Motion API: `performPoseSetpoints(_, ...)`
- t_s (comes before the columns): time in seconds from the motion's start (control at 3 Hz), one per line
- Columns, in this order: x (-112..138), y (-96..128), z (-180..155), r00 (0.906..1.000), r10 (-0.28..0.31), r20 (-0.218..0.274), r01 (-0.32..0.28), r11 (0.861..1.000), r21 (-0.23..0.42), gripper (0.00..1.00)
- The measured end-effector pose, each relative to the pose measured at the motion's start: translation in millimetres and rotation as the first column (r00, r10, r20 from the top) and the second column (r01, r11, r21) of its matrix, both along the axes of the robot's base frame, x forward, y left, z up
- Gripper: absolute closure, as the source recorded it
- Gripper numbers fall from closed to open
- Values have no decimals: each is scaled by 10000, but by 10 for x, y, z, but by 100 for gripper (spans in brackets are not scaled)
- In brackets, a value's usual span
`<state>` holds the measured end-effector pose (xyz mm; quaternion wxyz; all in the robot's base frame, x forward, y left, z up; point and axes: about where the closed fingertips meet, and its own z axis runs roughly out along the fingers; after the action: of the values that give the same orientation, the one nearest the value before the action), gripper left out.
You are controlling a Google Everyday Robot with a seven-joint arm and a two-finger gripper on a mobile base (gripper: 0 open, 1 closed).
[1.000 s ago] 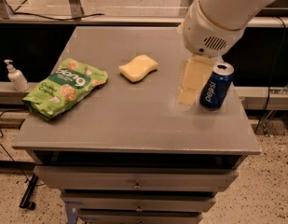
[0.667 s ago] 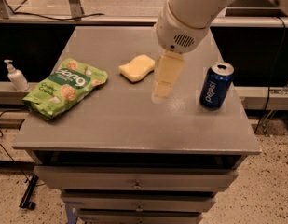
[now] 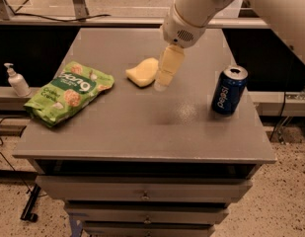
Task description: Pick sponge
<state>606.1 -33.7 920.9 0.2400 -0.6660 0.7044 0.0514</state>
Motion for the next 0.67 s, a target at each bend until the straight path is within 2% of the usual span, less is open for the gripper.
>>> performPoseSetpoints(0.33, 397, -108, -289, 9984, -296, -483, 317, 9986, 431, 0)
performPoseSetpoints(0.67, 611, -52, -607, 9947, -405, -950, 477, 9961, 748, 0)
